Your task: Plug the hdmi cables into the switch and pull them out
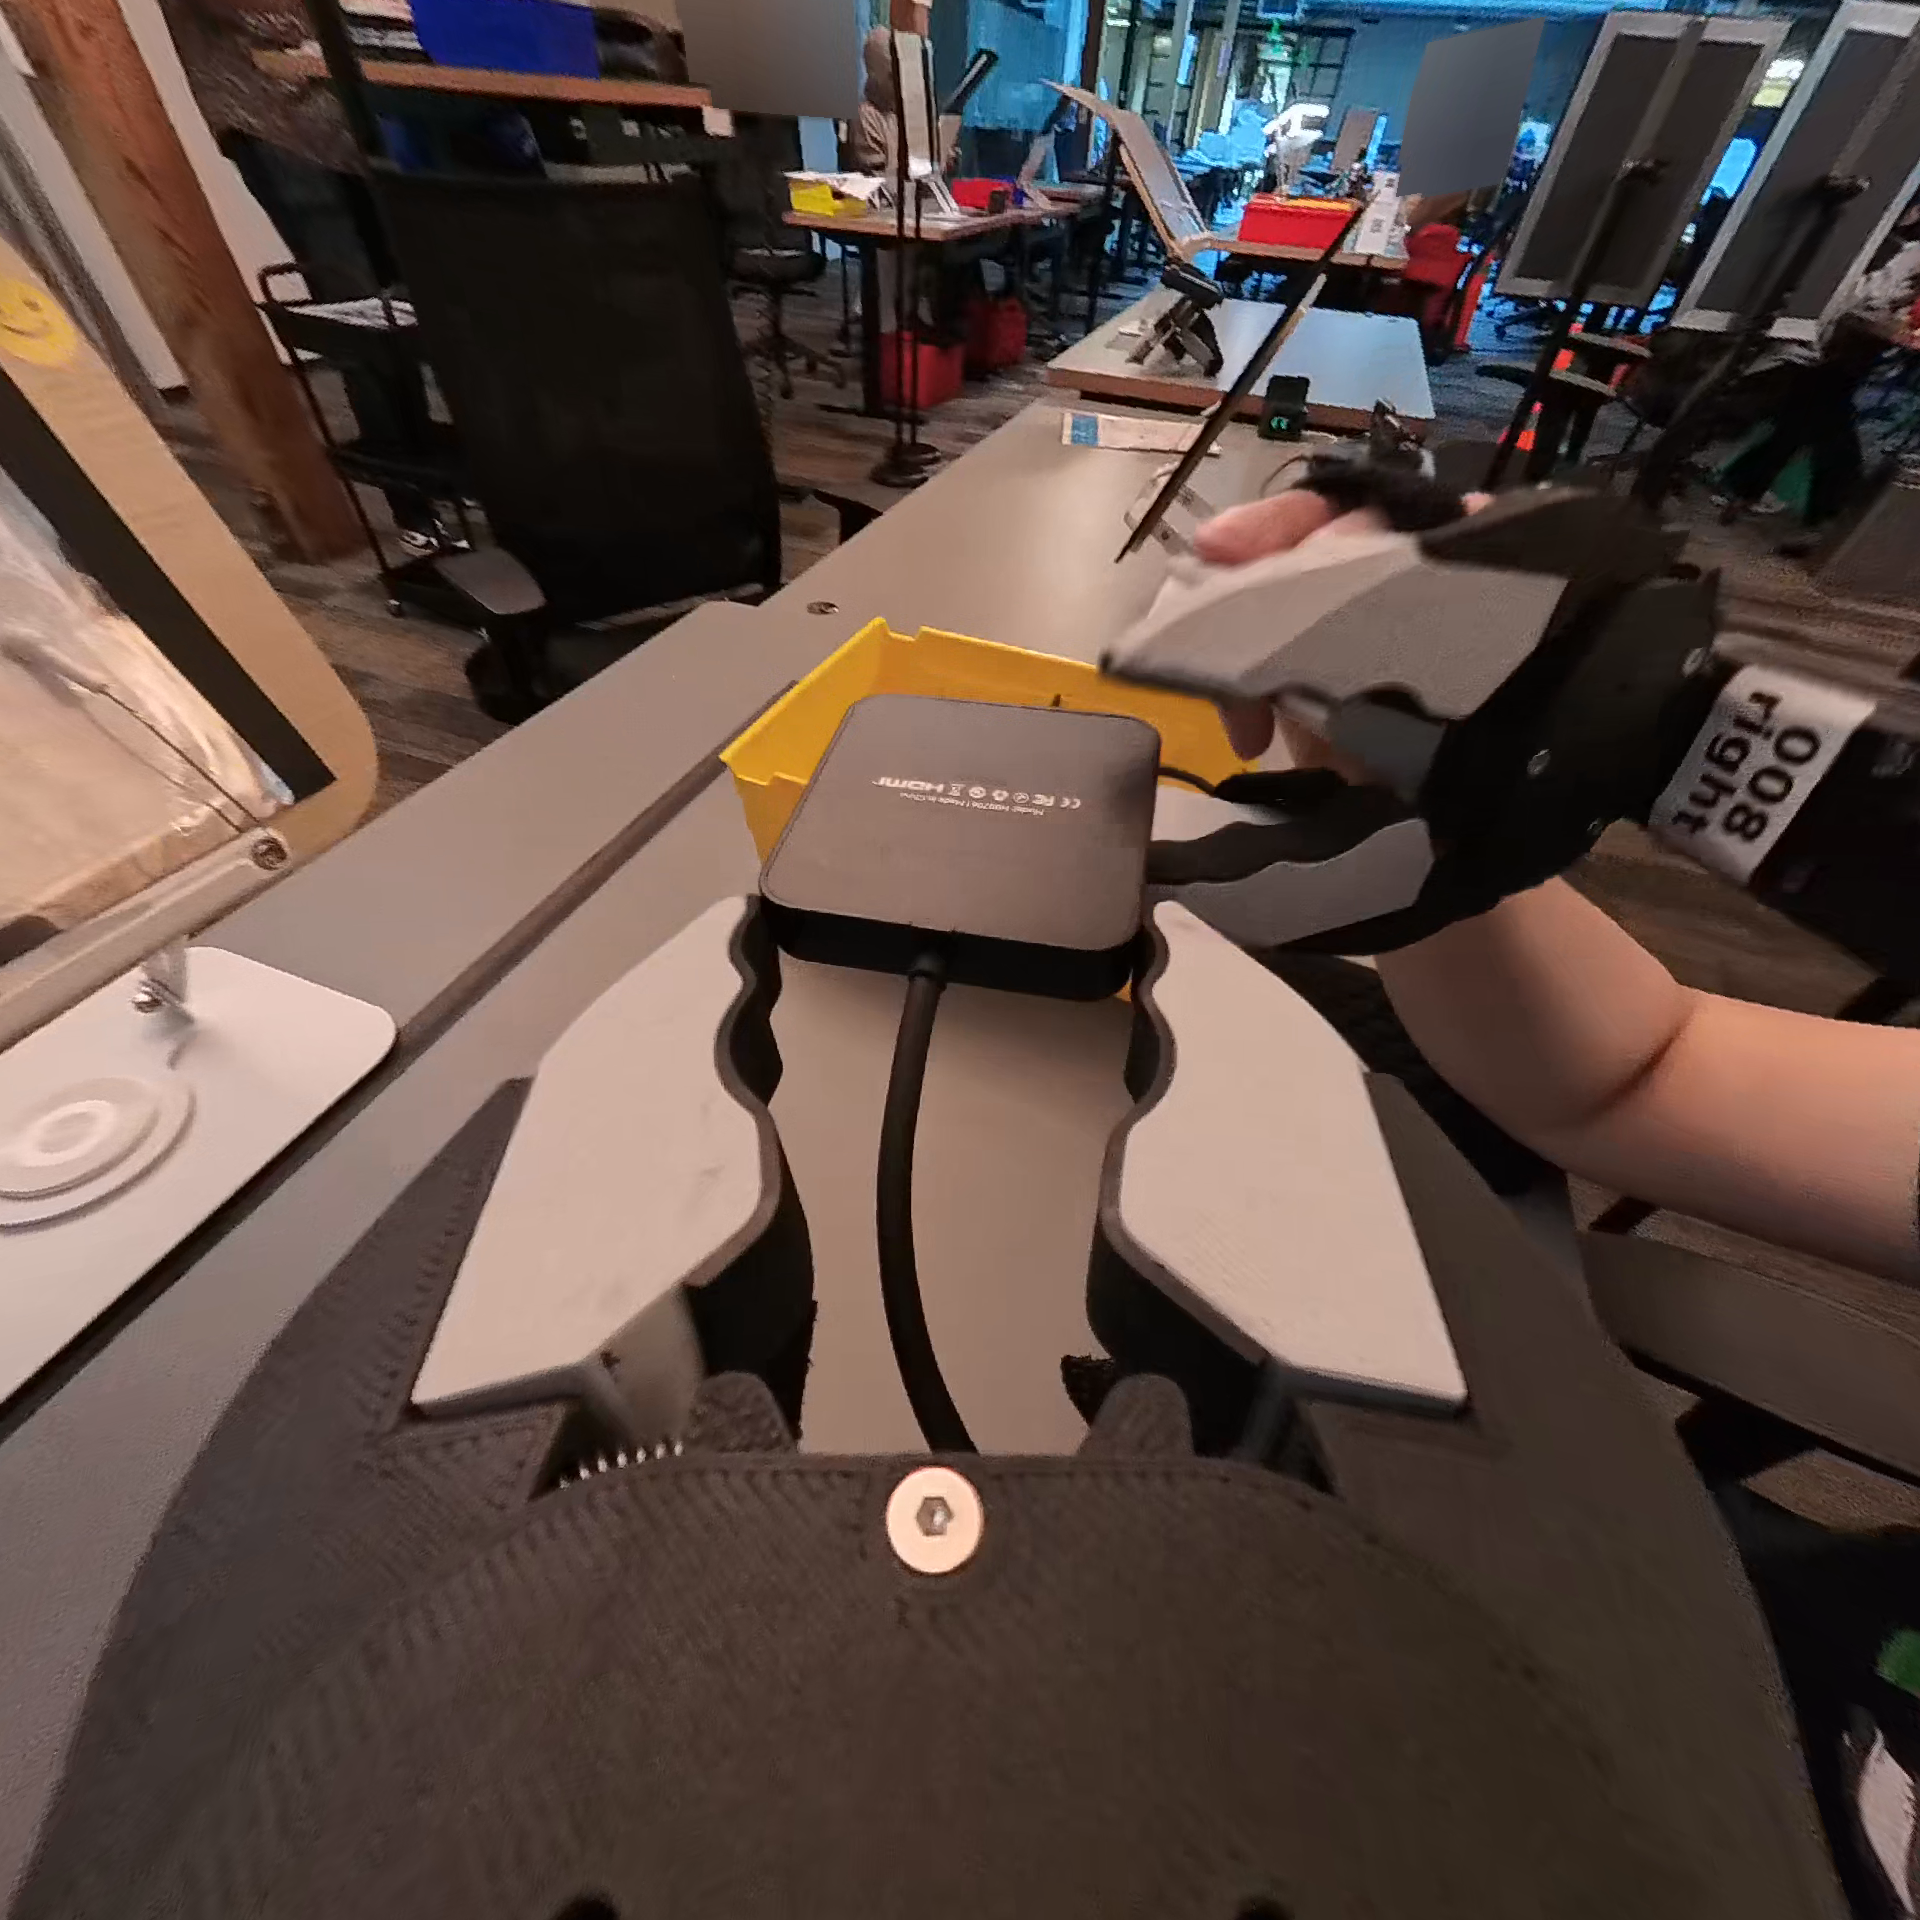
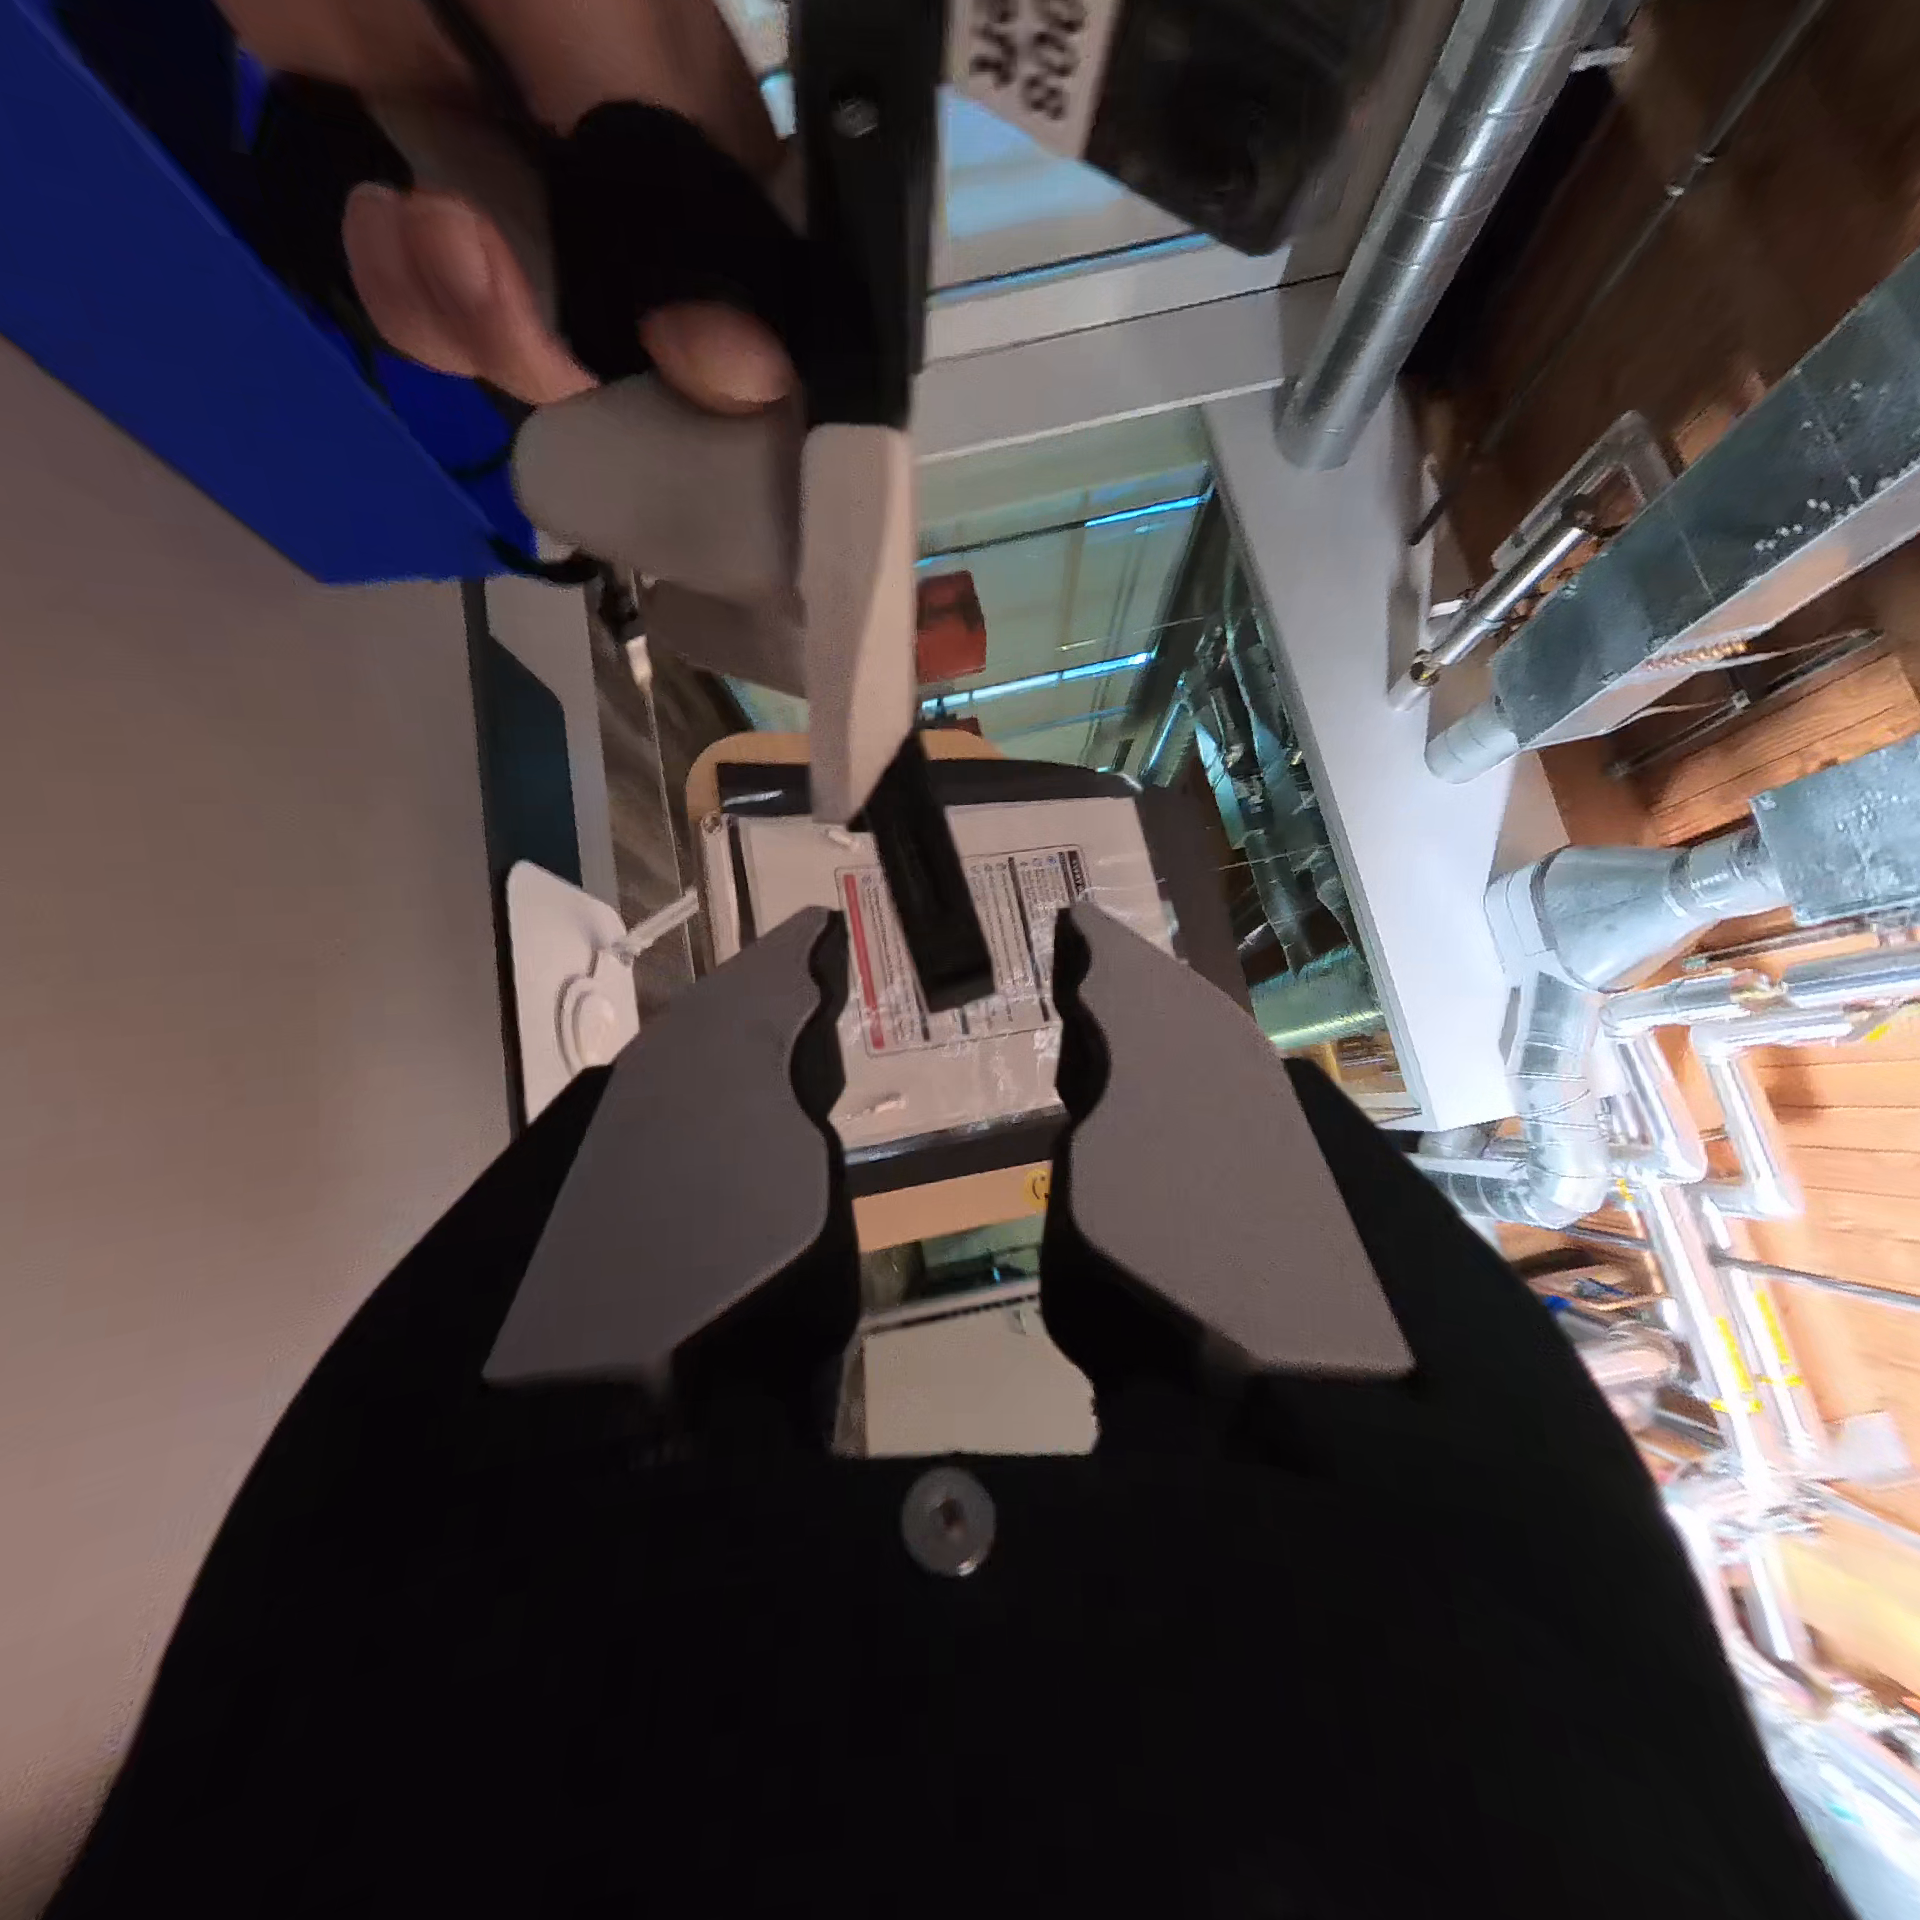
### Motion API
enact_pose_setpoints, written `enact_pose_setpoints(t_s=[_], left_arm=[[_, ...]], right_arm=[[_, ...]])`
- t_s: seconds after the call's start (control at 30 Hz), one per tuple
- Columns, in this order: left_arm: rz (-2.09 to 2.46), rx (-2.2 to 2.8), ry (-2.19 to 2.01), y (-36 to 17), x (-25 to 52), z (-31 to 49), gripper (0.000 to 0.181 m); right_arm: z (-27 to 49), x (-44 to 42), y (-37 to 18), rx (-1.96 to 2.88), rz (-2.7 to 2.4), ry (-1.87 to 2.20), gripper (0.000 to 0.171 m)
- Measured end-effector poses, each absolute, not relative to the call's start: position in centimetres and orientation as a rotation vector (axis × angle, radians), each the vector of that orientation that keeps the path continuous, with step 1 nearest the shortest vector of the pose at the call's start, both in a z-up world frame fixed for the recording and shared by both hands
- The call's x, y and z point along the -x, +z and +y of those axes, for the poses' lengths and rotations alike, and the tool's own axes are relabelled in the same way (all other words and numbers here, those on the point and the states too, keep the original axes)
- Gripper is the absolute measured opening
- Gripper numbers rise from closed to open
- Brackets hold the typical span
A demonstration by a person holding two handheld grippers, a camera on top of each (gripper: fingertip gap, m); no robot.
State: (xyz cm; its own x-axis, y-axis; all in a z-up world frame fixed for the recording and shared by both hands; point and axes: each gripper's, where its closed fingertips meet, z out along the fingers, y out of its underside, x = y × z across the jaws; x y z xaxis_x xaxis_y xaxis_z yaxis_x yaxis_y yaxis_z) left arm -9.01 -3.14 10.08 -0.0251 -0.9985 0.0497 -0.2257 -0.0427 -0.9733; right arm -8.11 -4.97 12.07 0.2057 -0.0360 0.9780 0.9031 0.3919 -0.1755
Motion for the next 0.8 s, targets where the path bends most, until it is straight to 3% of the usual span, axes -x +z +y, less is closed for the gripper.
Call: enact_pose_setpoints(t_s=[0.2,0.33,0.53,0.8], left_arm=[[1.311,1.325,-1.196,11.3,9.0,-3.1,0.068],[1.084,1.261,-1.273,14.9,11.9,-0.7,0.072],[1.010,1.268,-1.307,15.8,13.5,0.7,0.066],[1.088,1.322,-1.317,14.0,11.8,-0.1,0.063]], right_arm=[[-4.1,5.9,11.7,1.099,-1.149,-0.812,0.018],[-4.1,-3.8,12.4,1.290,-1.031,-0.911,0.015],[-7.4,-21.3,6.2,1.813,-0.767,-0.909,0.015],[-9.2,-28.5,-3.6,2.319,-0.649,-0.825,0.016]])
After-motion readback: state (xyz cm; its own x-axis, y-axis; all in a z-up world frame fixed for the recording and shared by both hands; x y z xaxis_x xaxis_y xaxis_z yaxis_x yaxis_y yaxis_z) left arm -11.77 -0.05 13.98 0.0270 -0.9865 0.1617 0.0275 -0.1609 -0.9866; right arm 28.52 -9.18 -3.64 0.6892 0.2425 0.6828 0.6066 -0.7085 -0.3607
